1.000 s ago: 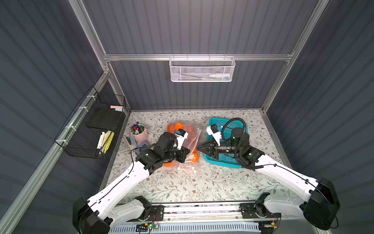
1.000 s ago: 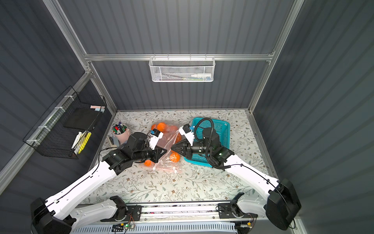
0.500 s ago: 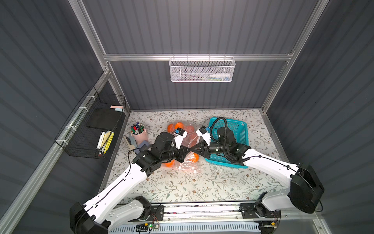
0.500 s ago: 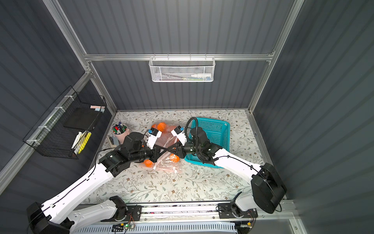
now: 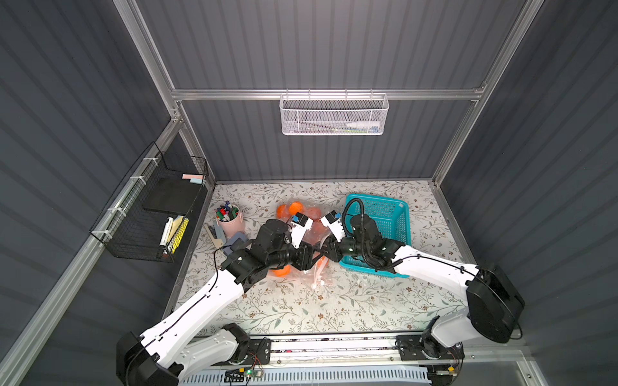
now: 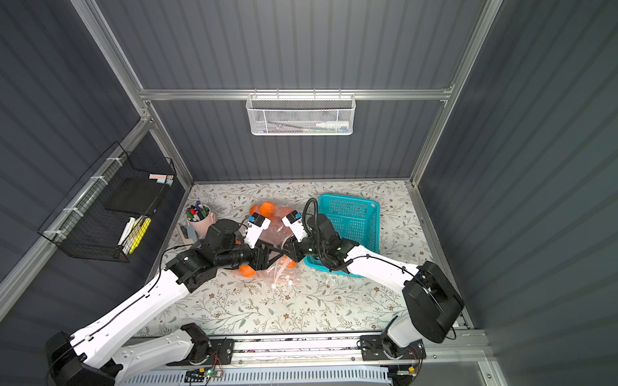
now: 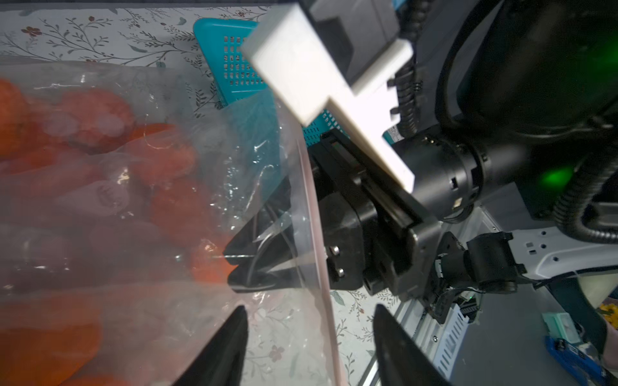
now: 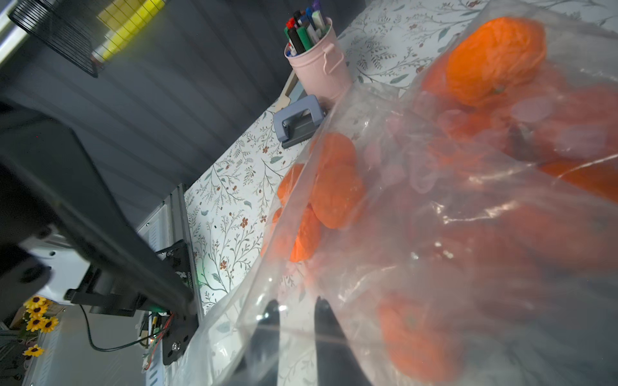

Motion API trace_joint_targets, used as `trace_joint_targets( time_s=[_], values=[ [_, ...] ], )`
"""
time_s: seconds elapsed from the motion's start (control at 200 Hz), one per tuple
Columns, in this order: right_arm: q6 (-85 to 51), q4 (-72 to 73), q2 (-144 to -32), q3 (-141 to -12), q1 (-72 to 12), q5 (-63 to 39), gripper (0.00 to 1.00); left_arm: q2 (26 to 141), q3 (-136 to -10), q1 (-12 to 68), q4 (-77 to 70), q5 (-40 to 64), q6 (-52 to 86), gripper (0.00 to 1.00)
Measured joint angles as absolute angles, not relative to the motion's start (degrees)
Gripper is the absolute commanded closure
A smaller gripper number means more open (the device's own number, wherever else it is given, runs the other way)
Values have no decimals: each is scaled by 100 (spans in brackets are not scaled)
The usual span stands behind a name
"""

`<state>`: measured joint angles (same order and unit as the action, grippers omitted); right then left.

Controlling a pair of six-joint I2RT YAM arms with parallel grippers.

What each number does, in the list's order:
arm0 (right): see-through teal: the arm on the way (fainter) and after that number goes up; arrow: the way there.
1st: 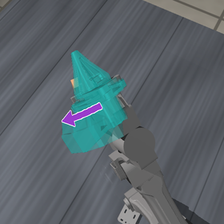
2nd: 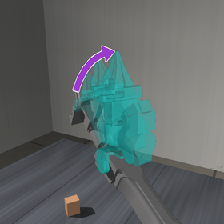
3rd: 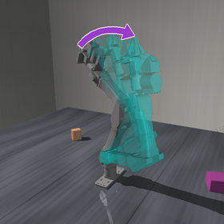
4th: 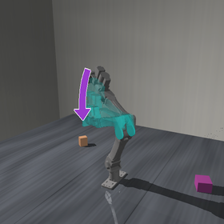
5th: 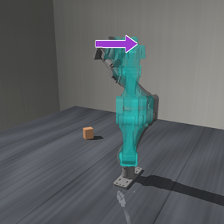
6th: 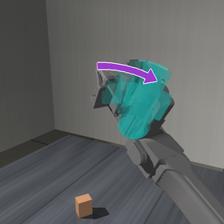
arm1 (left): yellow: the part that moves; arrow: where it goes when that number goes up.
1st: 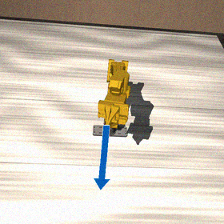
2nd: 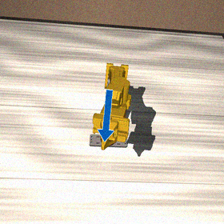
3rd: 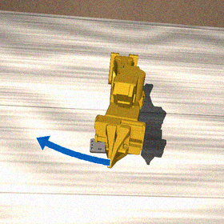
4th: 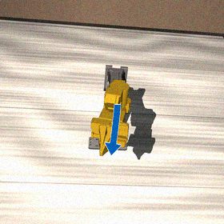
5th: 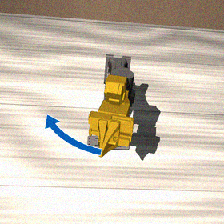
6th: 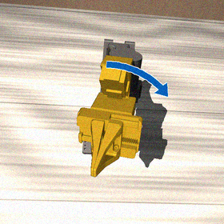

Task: Open the zip-top bag and take out the orange
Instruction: Pick up the orange from the zipper food storage bag.

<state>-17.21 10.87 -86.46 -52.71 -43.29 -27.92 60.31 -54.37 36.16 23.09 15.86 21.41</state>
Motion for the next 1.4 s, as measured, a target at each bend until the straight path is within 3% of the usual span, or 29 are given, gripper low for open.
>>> trace_joint_targets(
  time_s=[0.09,0.325,0.455,0.99,1.226,1.401],
  values=[
    [-1599,1367,-8711,-5017,-4327,-2810,76,6025,-5437,3454,2436,775,2226,1],
    [-1247,2034,-9153,-4884,-4327,-3022,75,6064,-5043,1649,2331,-576,2314,1],
    [-1162,2338,-9321,-4838,-4327,-3120,74,6434,-4661,1315,2029,-991,2324,3],
    [-1131,2893,-9413,-4576,-4329,-3356,75,7793,-3813,499,-276,-309,2534,20],
    [-1131,2923,-9415,-4576,-4331,-3417,75,8265,-3822,480,-777,252,2611,36],
    [-1131,2917,-9413,-4576,-4333,-3437,75,8364,-3824,480,-930,554,2611,72]
  ],
)
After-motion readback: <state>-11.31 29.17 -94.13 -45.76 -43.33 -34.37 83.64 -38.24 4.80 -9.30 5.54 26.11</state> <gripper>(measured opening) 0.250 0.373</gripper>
